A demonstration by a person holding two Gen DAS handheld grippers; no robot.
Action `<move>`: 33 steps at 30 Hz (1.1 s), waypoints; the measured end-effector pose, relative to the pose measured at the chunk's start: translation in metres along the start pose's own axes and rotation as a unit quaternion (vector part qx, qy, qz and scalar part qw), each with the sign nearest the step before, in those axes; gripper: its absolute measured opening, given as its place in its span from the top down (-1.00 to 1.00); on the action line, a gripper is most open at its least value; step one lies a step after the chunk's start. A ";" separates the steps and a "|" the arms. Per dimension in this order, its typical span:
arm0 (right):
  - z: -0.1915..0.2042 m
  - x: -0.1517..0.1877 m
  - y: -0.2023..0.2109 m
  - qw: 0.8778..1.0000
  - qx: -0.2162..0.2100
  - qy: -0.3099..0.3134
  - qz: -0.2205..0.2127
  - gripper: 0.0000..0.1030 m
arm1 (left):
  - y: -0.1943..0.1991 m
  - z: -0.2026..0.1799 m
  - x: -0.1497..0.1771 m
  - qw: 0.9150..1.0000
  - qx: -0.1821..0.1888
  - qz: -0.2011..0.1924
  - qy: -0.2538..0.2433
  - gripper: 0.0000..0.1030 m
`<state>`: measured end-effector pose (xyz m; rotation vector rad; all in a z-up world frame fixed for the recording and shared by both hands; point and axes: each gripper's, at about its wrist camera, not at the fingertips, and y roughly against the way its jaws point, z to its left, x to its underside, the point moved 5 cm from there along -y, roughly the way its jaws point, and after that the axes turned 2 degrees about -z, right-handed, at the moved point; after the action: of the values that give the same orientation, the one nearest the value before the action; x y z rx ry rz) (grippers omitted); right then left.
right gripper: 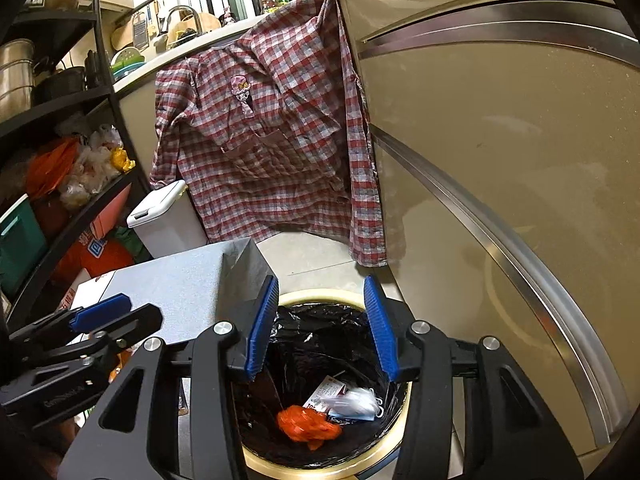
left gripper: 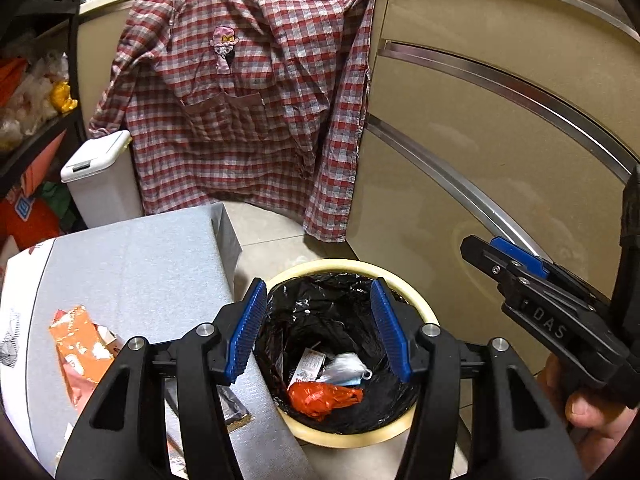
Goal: Collect trash
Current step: 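Carry both bags over the bin and open both grippers to drop them, then grasp the black sachet with the right gripper while the left grasps the tissue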
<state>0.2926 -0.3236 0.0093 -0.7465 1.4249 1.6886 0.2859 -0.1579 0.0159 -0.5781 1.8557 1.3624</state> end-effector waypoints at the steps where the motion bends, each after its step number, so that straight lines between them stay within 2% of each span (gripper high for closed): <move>1: 0.000 0.000 0.000 1.000 0.000 0.000 -0.001 0.11 | 0.004 0.002 -0.001 1.000 -0.001 -0.003 0.000 -0.03; 8: 0.008 0.002 0.006 1.000 -0.005 0.010 -0.005 0.11 | 0.040 0.019 -0.004 1.000 -0.009 -0.021 -0.002 -0.03; 16: 0.033 0.007 0.016 0.999 -0.024 0.036 -0.011 0.11 | 0.105 0.073 -0.005 0.998 -0.046 -0.048 -0.014 -0.03; 19: 0.046 0.010 0.021 0.998 -0.040 0.039 -0.013 0.21 | 0.128 0.099 -0.002 0.996 -0.064 -0.053 -0.017 -0.03; 21: 0.055 0.012 0.024 0.998 -0.052 0.043 -0.013 0.46 | 0.145 0.120 0.001 0.995 -0.076 -0.055 -0.015 -0.02; 24: 0.073 0.018 0.026 0.996 -0.075 0.054 -0.009 0.73 | 0.162 0.143 0.007 0.994 -0.089 -0.055 -0.015 0.00; 29: 0.100 0.031 0.024 0.992 -0.100 0.078 0.003 0.80 | 0.182 0.181 0.035 0.993 -0.105 -0.049 -0.009 0.00; 33: 0.116 0.044 0.018 0.989 -0.118 0.084 0.023 0.80 | 0.175 0.208 0.063 0.993 -0.110 -0.028 0.031 0.01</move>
<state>0.2605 -0.2024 0.0044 -1.0153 1.3773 1.8898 0.1833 0.1006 0.0400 -0.7861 1.7350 1.5386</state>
